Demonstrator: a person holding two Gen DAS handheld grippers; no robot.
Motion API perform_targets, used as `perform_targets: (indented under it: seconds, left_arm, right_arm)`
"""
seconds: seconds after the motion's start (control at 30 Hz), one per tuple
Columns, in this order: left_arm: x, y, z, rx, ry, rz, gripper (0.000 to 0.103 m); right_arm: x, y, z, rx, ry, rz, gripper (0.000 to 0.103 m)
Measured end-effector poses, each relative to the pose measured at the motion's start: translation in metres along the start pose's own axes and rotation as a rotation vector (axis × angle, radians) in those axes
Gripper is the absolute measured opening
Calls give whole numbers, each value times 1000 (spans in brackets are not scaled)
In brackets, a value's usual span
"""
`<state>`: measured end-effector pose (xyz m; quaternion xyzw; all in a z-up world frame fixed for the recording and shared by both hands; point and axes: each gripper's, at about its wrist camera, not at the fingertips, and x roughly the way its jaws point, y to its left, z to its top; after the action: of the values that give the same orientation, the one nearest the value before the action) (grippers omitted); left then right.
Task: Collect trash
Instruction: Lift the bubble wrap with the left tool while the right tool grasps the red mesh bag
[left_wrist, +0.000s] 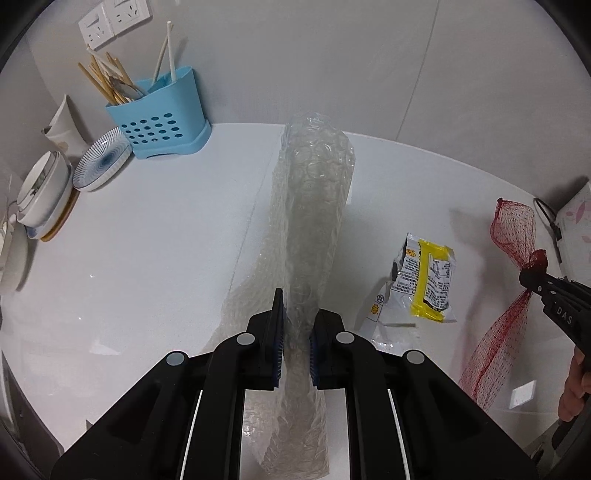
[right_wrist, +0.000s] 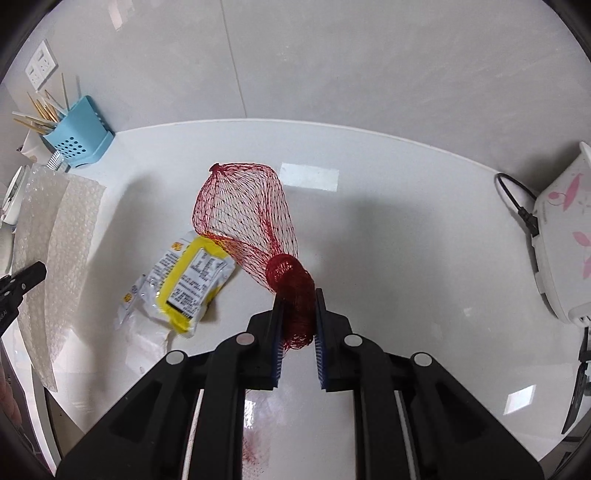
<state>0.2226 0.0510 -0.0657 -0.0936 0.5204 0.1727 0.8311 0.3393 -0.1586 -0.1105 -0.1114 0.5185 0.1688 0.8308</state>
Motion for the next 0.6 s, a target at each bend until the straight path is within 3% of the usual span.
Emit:
perform_targets:
  seconds: [0.6]
  left_arm:
    - [-82,33,-48,90,-117,-124,10]
  right_arm:
    - [-111,40,-69,55,-161,-50,13]
